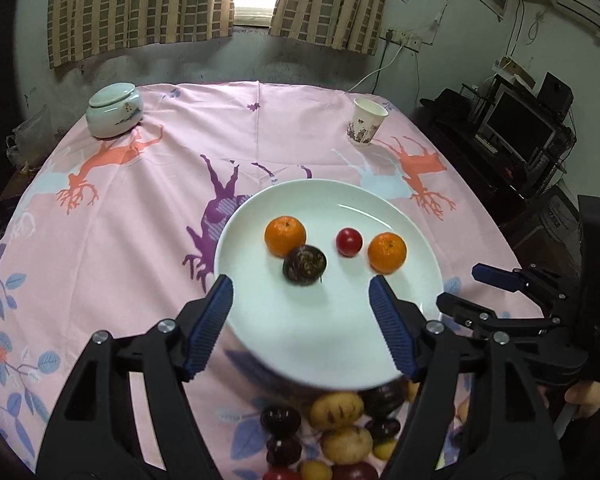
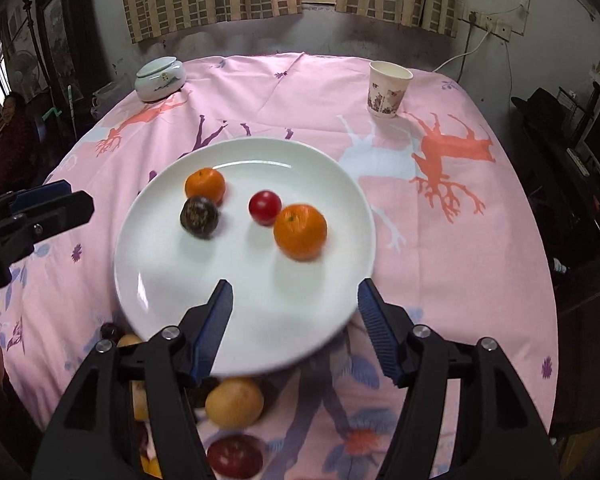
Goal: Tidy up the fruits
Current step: 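Place both fruits on the white plate and open both tools, then grasp a yellow tomato with the left tool while the right tool grasps a dark plum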
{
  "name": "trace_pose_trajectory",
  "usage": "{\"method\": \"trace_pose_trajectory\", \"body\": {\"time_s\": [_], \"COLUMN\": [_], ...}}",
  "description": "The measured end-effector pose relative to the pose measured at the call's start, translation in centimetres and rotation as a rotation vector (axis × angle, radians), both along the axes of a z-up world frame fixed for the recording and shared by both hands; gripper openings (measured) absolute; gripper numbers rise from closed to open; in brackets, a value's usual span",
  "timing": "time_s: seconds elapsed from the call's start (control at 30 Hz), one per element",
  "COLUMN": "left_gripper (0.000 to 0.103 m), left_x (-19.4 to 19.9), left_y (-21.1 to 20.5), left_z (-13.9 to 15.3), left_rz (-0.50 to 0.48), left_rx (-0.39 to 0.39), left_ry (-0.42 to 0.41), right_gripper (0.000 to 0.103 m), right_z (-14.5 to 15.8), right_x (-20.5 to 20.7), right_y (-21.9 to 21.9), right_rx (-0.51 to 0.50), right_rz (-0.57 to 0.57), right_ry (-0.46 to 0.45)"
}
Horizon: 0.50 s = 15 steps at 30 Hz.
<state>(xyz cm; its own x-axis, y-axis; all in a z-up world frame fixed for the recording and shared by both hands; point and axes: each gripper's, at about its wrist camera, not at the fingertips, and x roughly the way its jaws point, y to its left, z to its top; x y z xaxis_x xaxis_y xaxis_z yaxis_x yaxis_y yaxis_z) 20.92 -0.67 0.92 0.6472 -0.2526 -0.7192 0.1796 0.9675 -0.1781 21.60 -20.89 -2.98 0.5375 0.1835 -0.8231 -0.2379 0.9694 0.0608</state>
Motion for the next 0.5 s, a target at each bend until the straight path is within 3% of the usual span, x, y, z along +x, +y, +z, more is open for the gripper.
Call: {"method": "trace_pose_trajectory", "body": {"time_s": [0.23, 0.5], "left_gripper": [0.078, 0.08], "left_x": [-9.8, -15.5], "left_y": [2.7, 4.2], "left_z": [-1.8, -4.3], "left_rz": [0.045, 0.074], "left_rx": [-0.019, 0.046], "left_ry": [-0.06, -0.047], "right_gripper": [0.066, 0.066], "right_z": [-0.8, -4.0], "right_x": [-10.6, -18.0], "right_y": [-2.2, -2.7], "right_rx": [0.03, 0.095], "right_rz": [-0.052, -0.139], "right_ry": [-0.002, 0.012]}}
